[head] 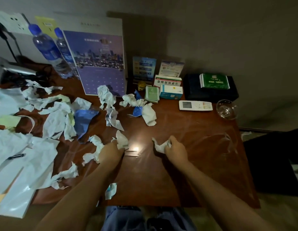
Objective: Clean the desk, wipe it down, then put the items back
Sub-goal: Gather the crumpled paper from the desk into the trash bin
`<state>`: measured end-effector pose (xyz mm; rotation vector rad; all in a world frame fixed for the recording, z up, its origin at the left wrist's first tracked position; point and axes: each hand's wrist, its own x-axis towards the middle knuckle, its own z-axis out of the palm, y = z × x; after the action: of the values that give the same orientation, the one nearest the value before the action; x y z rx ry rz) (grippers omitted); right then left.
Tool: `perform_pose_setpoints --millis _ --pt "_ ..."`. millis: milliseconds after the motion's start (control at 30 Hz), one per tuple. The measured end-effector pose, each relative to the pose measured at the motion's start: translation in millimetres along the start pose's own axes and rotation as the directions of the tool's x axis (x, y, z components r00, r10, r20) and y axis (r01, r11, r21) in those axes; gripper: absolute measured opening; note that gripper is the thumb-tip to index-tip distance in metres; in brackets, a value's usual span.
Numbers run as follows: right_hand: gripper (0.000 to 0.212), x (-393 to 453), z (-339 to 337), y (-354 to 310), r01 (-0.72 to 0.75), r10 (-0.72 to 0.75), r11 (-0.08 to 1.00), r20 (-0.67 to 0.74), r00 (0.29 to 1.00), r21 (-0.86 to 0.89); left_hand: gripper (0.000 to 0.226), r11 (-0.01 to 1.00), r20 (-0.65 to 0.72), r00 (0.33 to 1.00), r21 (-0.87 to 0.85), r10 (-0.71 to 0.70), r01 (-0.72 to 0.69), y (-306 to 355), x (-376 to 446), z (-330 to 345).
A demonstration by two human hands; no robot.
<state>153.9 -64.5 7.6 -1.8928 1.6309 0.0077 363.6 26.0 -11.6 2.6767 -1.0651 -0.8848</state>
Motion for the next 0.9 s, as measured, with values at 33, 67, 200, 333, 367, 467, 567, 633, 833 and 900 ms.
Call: perform_pose_setpoints --millis 33,67,200,333,367,467,567,633,833,900 --pt "0.01 4.5 -1.1 -1.2 0.009 -0.009 1.0 0.025 1.0 -0.025 0.034 0.999 0.002 1.0 -0.037 -0.015 0.015 1.3 1.0 -1.3" --pt "0.011 8.7 -2.0 -2.7 0.016 -0.015 0.999 0.046 0.999 -0.032 0.034 0.997 0.011 1.0 -0.072 -0.013 0.014 2.2 1.9 -2.9" --pt "0.04 24.4 -6.6 -15.5 0.047 -0.049 0.999 0.085 0.995 0.025 0.033 0.982 -0.076 0.992 -0.153 0.101 -0.111 6.8 9.8 -6.1" --pt "0.055 47.2 -13.7 -31.5 0.115 -0.137 0.986 0.188 0.973 0.124 0.027 0.963 -0.158 0.983 -0.235 0.092 -0.128 25.4 17.7 -17.5" --pt "0.06 53.4 -15.1 -34.6 0.15 -0.174 0.98 0.202 0.964 0.129 0.024 0.962 -0.174 0.98 -0.237 0.094 -0.135 30.5 20.7 -19.2" --pt "0.072 68.6 -18.7 -44.1 0.211 -0.238 0.967 0.214 0.947 0.143 0.024 0.964 -0.146 0.989 -0.257 0.032 -0.069 42.7 26.0 -25.4" --pt "0.074 85.1 -19.5 -45.4 0.287 -0.294 0.956 0.272 0.916 0.065 0.028 0.951 -0.178 0.984 -0.306 -0.006 -0.05 52.7 25.8 -28.9" --pt "0.067 92.4 -17.9 -39.9 0.394 -0.358 0.917 0.311 0.88 -0.061 0.021 0.918 -0.15 0.988 -0.395 -0.044 -0.019 56.4 24.0 -27.6" --pt "0.033 70.5 -7.5 2.7 0.576 -0.47 0.735 0.344 0.813 -0.357 0.027 0.907 -0.056 0.998 -0.418 0.035 -0.056 57.0 28.1 -9.2" --pt "0.041 62.5 -3.3 15.7 0.607 -0.49 0.664 0.36 0.794 -0.437 0.029 0.912 -0.049 0.998 -0.404 0.05 -0.065 59.4 31.3 -1.2"
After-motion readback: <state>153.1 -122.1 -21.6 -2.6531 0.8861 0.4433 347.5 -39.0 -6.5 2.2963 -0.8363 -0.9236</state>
